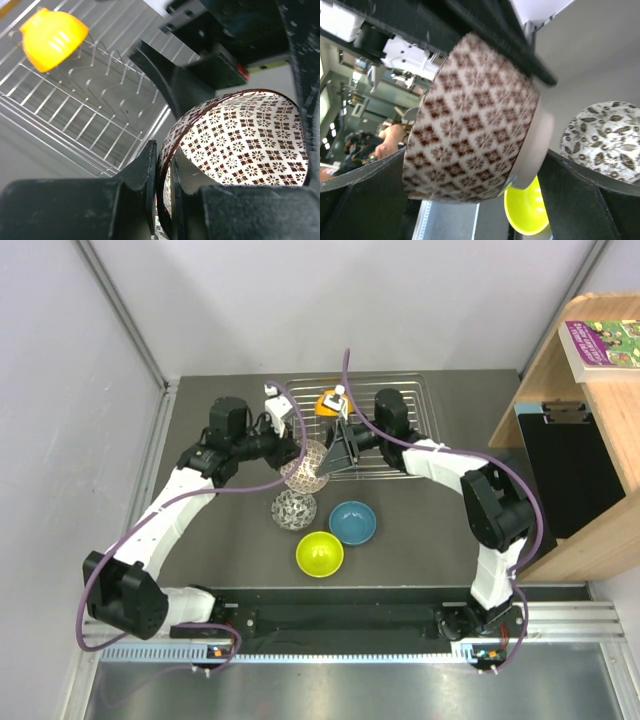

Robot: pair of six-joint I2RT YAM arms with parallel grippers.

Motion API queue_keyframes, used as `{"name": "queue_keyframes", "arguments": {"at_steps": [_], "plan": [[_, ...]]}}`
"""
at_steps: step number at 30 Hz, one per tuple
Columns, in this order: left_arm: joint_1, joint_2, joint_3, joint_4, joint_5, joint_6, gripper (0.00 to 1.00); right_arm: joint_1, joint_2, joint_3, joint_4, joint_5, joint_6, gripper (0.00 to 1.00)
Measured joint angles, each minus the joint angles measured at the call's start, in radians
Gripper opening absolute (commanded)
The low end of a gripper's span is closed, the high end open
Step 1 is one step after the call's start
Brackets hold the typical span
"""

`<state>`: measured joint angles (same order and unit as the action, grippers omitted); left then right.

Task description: Load the bowls into the dish rack

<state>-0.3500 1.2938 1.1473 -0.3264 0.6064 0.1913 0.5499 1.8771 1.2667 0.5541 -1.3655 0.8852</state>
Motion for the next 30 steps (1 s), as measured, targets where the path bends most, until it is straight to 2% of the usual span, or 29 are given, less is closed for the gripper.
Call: {"name": "queue_keyframes", "arguments": {"at_steps": [4,10,16,22,28,30], "plan": [[-0.011,0.000,-0.015,0.000,0.002,0.000,0.00,-0.008,0.000,0.036,-0.100,0.033,-0.081,1.00],[-0.017,0.000,-0.031,0.002,0.002,0.000,0.00,-0.016,0.000,0.052,-0.159,0.048,-0.130,0.92],[-0.019,0.000,-0.045,0.010,-0.009,0.000,0.00,-0.016,0.000,0.052,-0.178,0.049,-0.143,0.93],[-0.019,0.000,-0.045,0.023,-0.033,-0.001,0.00,-0.016,0.000,0.051,-0.208,0.055,-0.173,1.00],[-0.019,-0.005,-0.045,0.035,-0.043,-0.005,0.00,-0.016,0.000,0.051,-0.222,0.060,-0.189,0.98],[-0.019,-0.008,-0.045,0.036,-0.043,-0.005,0.00,-0.015,0.000,0.051,-0.222,0.060,-0.192,0.95]]}}
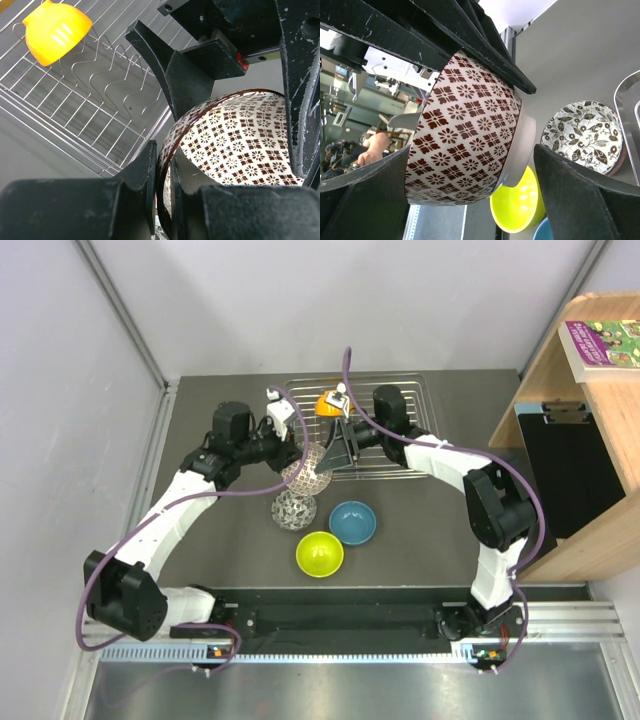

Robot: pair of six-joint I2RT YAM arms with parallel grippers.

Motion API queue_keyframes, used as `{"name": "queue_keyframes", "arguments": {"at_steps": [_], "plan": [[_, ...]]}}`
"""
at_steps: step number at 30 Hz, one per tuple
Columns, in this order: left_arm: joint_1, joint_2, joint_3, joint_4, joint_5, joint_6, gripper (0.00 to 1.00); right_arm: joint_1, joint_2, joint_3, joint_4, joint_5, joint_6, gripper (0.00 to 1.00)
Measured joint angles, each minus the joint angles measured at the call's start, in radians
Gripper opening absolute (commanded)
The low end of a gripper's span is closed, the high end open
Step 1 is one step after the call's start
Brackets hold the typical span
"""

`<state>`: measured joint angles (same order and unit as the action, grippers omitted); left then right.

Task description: Load the bowls into the dish rack

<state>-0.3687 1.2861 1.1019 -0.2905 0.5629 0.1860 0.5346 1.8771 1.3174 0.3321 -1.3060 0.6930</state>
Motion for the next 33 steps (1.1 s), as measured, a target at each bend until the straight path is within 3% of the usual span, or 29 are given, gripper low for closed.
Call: {"name": "queue_keyframes", "arguments": {"at_steps": [4,5,7,8,19,20,21,23,25,33], "plan": [[0.000,-0.001,0.000,0.003,-0.004,0.000,0.00,0.004,0.000,0.000,-0.001,-0.001,-0.003,0.82],[0.000,-0.001,0.000,0.005,-0.004,0.000,0.00,0.005,0.000,0.000,-0.002,-0.002,-0.003,0.71],[0.000,-0.001,-0.001,0.007,-0.006,0.001,0.00,0.007,0.000,0.000,0.001,-0.008,-0.002,0.59],[0.000,-0.001,-0.001,0.009,-0.011,0.005,0.00,0.008,0.000,-0.001,0.002,-0.004,0.012,0.47],[-0.001,-0.003,-0.003,0.018,-0.025,0.001,0.01,0.005,0.000,-0.080,0.260,0.022,0.239,0.03],[-0.001,-0.004,-0.003,0.019,-0.024,0.000,0.05,0.005,0.000,-0.080,0.266,0.023,0.245,0.00],[-0.001,-0.005,-0.003,0.021,-0.024,0.000,0.20,0.005,0.000,-0.080,0.270,0.025,0.250,0.00],[-0.001,-0.007,-0.003,0.021,-0.022,0.001,0.32,0.005,0.000,-0.080,0.277,0.026,0.253,0.00],[0.000,-0.008,-0.003,0.029,-0.002,0.002,0.50,0.004,0.000,-0.080,0.286,0.011,0.254,0.00],[-0.001,-0.008,-0.003,0.054,0.024,0.000,0.72,0.011,0.000,-0.080,0.282,-0.027,0.218,0.00]]}}
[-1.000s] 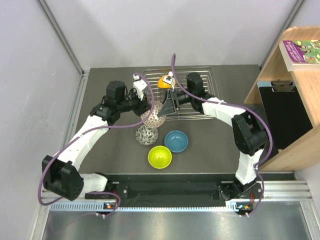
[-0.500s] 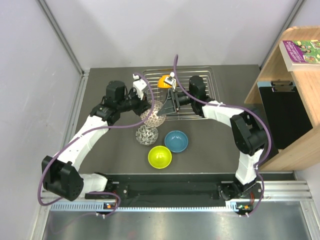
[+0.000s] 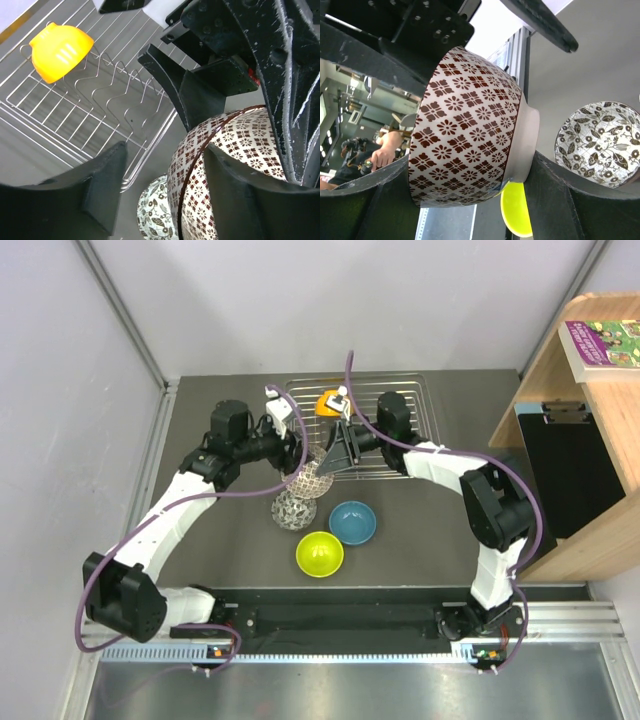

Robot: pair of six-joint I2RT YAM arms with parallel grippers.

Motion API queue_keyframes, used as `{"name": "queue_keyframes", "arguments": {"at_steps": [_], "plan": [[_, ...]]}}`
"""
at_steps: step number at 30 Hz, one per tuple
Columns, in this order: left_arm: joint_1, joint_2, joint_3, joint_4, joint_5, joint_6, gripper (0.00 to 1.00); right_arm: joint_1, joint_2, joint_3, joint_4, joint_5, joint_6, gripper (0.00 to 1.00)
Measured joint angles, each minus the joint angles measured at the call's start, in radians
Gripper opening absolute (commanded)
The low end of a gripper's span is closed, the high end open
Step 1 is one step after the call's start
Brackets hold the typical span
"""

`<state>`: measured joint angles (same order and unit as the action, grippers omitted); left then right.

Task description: Load the bowls into the dish rack

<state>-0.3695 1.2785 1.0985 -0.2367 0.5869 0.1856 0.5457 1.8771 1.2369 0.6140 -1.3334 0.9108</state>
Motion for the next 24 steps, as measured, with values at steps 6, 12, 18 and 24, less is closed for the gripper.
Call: {"name": "queue_keyframes", "arguments": {"at_steps": [6,12,18,24], "plan": [[0.000,0.000,0.000,0.000,0.001,0.000,0.94,0.000,0.000,0.003,-0.155,0.025,-0.127,0.00],[0.013,-0.023,-0.002,0.000,0.013,-0.008,0.99,-0.006,0.000,0.002,-0.270,0.080,-0.216,0.00],[0.109,-0.072,-0.002,0.014,0.068,-0.055,0.99,-0.021,-0.005,0.003,-0.316,0.117,-0.249,0.00],[0.252,-0.098,-0.003,0.056,0.113,-0.112,0.99,-0.060,-0.015,0.043,-0.409,0.159,-0.313,0.00]]}}
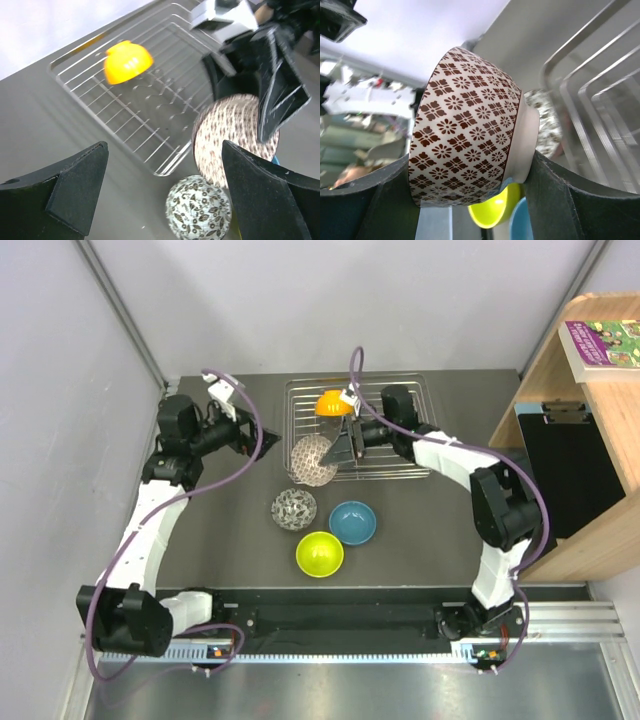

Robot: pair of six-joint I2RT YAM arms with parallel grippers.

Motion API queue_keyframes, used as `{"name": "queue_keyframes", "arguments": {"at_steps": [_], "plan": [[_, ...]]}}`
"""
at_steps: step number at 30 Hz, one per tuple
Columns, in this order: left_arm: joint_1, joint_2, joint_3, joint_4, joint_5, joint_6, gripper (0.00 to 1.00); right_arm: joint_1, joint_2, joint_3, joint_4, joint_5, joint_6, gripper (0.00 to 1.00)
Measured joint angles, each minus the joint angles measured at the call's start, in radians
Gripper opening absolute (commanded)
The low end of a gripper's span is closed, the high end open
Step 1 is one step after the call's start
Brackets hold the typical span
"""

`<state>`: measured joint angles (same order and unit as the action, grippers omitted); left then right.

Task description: Load the bowls into the dish rack

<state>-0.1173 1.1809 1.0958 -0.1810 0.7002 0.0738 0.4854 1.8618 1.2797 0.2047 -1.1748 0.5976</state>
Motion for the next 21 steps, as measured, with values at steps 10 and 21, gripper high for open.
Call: {"name": "queue_keyframes", "arguments": {"at_steps": [10,21], "plan": [[0.081,0.002,-0.030,-0.012,0.009,0.004,0.99,-0.065,-0.043,0.216,-0.442,0.301,-0.333,0.00],[0.161,0.002,-0.124,-0.073,-0.047,0.033,0.99,-0.060,-0.039,0.473,-0.815,0.840,-0.705,0.00]]}}
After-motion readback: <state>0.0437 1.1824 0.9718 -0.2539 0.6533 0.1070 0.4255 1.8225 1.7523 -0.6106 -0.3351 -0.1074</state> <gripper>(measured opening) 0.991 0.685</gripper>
